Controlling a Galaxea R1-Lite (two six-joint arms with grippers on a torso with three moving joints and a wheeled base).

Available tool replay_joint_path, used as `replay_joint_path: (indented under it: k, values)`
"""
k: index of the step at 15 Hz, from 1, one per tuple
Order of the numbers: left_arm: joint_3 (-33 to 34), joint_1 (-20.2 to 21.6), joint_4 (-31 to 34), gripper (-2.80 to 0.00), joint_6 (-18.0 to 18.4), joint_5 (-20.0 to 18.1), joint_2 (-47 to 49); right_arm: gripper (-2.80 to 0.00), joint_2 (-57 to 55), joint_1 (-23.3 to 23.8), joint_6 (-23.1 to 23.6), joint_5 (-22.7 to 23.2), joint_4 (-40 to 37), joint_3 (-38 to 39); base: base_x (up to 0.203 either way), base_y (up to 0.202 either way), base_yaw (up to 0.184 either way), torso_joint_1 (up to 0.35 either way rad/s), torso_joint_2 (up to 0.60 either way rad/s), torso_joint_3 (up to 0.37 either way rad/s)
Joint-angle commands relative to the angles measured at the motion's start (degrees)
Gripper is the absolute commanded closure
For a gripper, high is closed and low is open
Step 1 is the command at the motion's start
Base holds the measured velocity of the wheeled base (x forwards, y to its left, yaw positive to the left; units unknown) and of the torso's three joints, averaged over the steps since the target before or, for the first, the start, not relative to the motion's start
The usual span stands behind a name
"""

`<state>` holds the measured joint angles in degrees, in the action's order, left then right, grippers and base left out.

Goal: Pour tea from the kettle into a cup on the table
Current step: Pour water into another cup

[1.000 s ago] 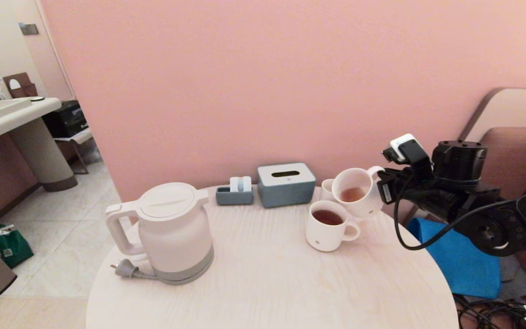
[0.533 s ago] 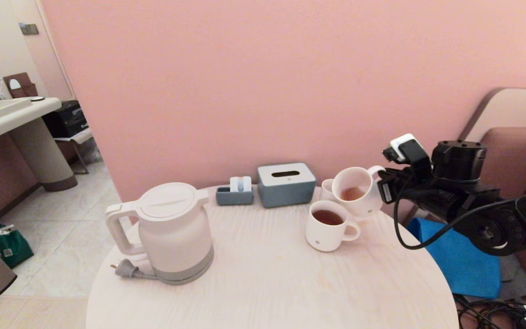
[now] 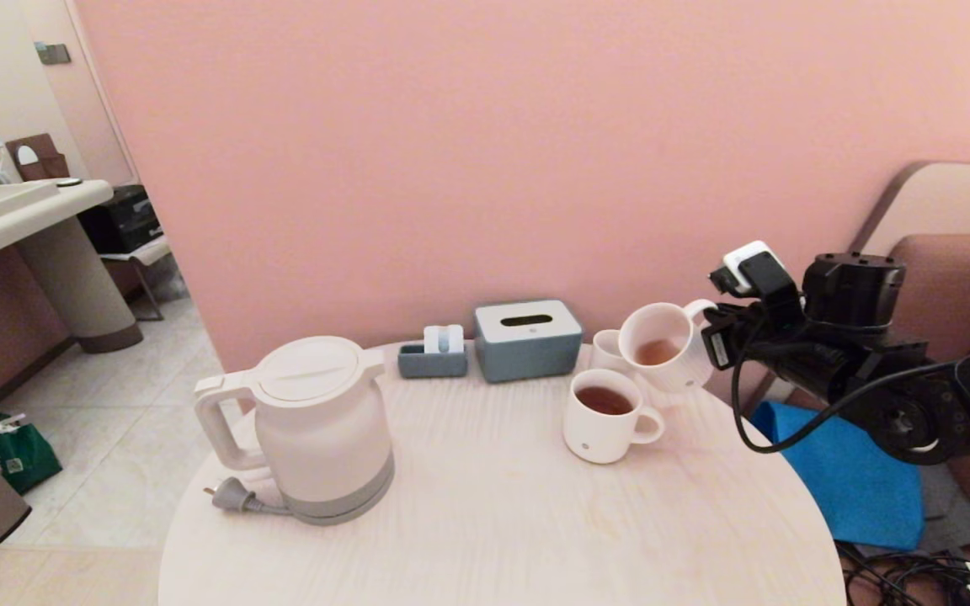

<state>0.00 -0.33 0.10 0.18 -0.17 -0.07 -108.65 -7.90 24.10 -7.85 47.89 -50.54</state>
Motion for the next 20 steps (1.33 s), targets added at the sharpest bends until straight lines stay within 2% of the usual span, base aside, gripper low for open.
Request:
replay_joint_path:
  k: [1, 15, 20]
  values:
    - [0.0, 0.1, 0.0, 0.0, 0.0, 0.0, 0.1, 0.0, 0.0, 0.0, 1.2, -0.1, 0.3, -0.1, 0.0, 0.0, 0.0, 0.0, 0.0, 0.0]
    - [0.0, 0.0, 0.0, 0.0, 0.0, 0.0, 0.1, 0.0, 0.2, -1.8, 9.7, -0.4, 0.2, 0.1, 0.0, 0.0, 0.0, 0.0, 0.0, 0.0]
    - [0.0, 0.0, 0.0, 0.0, 0.0, 0.0, 0.1, 0.0, 0.1, -2.2, 10.4, -1.6, 0.2, -0.1, 0.0, 0.0, 0.0, 0.0, 0.0, 0.0]
